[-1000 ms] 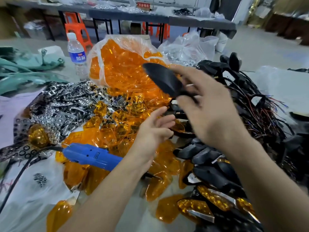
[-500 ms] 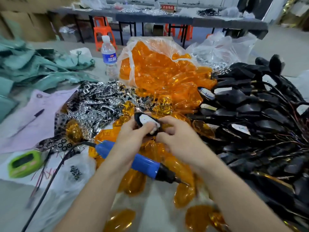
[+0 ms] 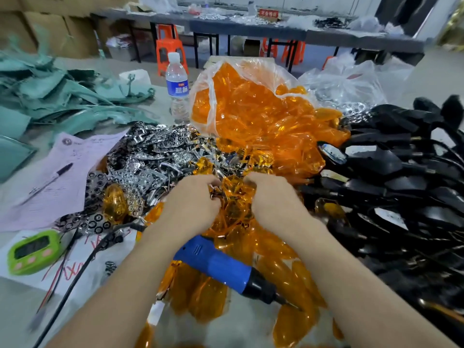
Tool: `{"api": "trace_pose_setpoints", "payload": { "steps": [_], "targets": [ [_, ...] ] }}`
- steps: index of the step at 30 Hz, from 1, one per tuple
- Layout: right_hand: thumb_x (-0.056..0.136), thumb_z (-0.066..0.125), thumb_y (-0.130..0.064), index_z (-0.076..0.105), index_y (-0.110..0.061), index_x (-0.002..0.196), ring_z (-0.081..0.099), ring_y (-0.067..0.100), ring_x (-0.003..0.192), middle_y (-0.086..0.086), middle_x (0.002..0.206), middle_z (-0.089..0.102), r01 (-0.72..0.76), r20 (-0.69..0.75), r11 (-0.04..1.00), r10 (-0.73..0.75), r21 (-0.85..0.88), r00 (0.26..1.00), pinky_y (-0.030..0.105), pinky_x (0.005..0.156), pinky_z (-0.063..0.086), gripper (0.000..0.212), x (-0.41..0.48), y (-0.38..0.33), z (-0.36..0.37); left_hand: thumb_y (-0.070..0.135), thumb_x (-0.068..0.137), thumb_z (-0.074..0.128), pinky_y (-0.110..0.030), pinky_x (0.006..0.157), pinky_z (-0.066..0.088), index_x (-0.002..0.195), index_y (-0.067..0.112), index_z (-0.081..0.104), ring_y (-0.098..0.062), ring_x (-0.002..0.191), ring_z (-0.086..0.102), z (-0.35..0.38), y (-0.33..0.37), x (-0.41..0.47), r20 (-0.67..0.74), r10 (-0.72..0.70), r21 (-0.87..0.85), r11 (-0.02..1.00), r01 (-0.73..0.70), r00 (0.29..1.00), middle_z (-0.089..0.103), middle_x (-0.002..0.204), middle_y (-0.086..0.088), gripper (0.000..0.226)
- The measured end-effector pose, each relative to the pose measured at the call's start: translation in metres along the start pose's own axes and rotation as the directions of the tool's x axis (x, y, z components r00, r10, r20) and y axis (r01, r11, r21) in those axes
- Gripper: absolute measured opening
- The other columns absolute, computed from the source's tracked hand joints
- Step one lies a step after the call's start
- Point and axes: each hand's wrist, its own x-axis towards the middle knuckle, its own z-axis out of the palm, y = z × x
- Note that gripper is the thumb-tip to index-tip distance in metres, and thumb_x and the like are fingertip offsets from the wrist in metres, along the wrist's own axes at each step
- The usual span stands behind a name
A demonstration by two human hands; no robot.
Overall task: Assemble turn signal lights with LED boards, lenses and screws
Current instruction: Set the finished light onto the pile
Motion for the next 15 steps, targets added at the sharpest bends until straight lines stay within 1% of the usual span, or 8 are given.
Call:
{"api": "trace_pose_setpoints", "payload": {
  "steps": [2,4,6,8,10,12,14,15],
  "targets": [
    [0.092,0.054,-0.001,0.05,-0.027,0.148,0.067,0.03,0.085,0.01,0.106,0.068,0.041,0.047,0.998,-0.043,0.04,0.998,0.046,0.073,0.061,0.062,0.017,-0.009,0.014,0.027,0.093,0.069,-0.024,0.056,0.051,0.124,0.037,0.068,-0.005,0.061,0.066,-0.001,0.0,0.003,0.038,0.061,0.115,0.991,-0.065,0.997,0.074,0.087,0.007,0.033],
    [0.094,0.056,-0.011,0.042,-0.025,0.155,0.065,0.035,0.099,0.015,0.12,0.067,0.093,0.064,0.996,-0.091,-0.016,0.994,0.047,0.087,0.056,0.064,0.032,-0.015,0.021,0.026,0.092,0.068,-0.033,0.075,0.058,0.119,0.036,0.071,-0.015,0.088,0.07,-0.002,-0.002,0.005,0.118,0.087,0.192,0.975,-0.109,0.989,0.075,0.109,0.006,0.029],
    [0.098,0.054,-0.022,0.042,-0.025,0.155,0.059,0.037,0.115,0.015,0.131,0.066,0.122,0.107,0.982,-0.106,-0.147,0.989,0.048,0.101,0.046,0.058,0.046,-0.02,0.025,0.023,0.091,0.068,-0.035,0.081,0.059,0.115,0.037,0.073,-0.014,0.091,0.069,-0.004,-0.007,0.006,0.145,0.059,0.114,0.991,-0.076,0.988,0.073,0.115,0.009,0.028],
    [0.1,0.055,-0.032,0.048,-0.027,0.149,0.055,0.036,0.124,0.011,0.135,0.065,0.147,0.141,0.951,-0.112,-0.271,0.984,0.049,0.107,0.04,0.05,0.056,-0.027,0.023,0.021,0.093,0.067,-0.033,0.086,0.059,0.115,0.038,0.074,-0.01,0.094,0.07,-0.008,-0.015,0.009,0.104,0.023,0.028,0.999,-0.026,0.994,0.073,0.117,0.013,0.029],
    [0.099,0.059,-0.034,0.058,-0.027,0.137,0.059,0.033,0.118,0.007,0.128,0.067,0.151,0.18,0.934,-0.096,-0.324,0.979,0.047,0.101,0.044,0.039,0.061,-0.03,0.017,0.023,0.095,0.069,-0.031,0.087,0.058,0.117,0.038,0.074,-0.008,0.097,0.069,-0.013,-0.023,0.012,0.078,-0.011,-0.001,1.0,0.011,0.997,0.073,0.117,0.014,0.027],
    [0.094,0.065,-0.027,0.065,-0.024,0.122,0.064,0.029,0.101,0.003,0.114,0.069,0.133,0.218,0.935,-0.061,-0.33,0.974,0.041,0.081,0.05,0.028,0.067,-0.028,0.011,0.026,0.095,0.07,-0.026,0.082,0.054,0.118,0.037,0.073,-0.008,0.097,0.069,-0.018,-0.031,0.019,0.077,-0.025,0.001,1.0,0.025,0.997,0.072,0.118,0.016,0.025],
    [0.09,0.067,-0.021,0.068,-0.024,0.114,0.064,0.025,0.094,0.001,0.104,0.068,0.091,0.228,0.959,-0.029,-0.268,0.973,0.033,0.065,0.049,0.024,0.071,-0.023,0.005,0.027,0.096,0.07,-0.023,0.082,0.05,0.122,0.035,0.071,-0.008,0.099,0.069,-0.021,-0.036,0.025,0.089,-0.034,-0.019,0.999,0.036,0.995,0.071,0.121,0.017,0.028],
    [0.09,0.067,-0.021,0.068,-0.026,0.114,0.063,0.024,0.096,0.0,0.105,0.068,0.079,0.223,0.973,-0.029,-0.219,0.974,0.032,0.063,0.048,0.024,0.073,-0.021,0.003,0.027,0.096,0.07,-0.022,0.083,0.049,0.126,0.034,0.07,-0.008,0.102,0.068,-0.021,-0.036,0.027,0.093,-0.032,-0.034,0.999,0.035,0.995,0.07,0.123,0.016,0.031]
  ]
}}
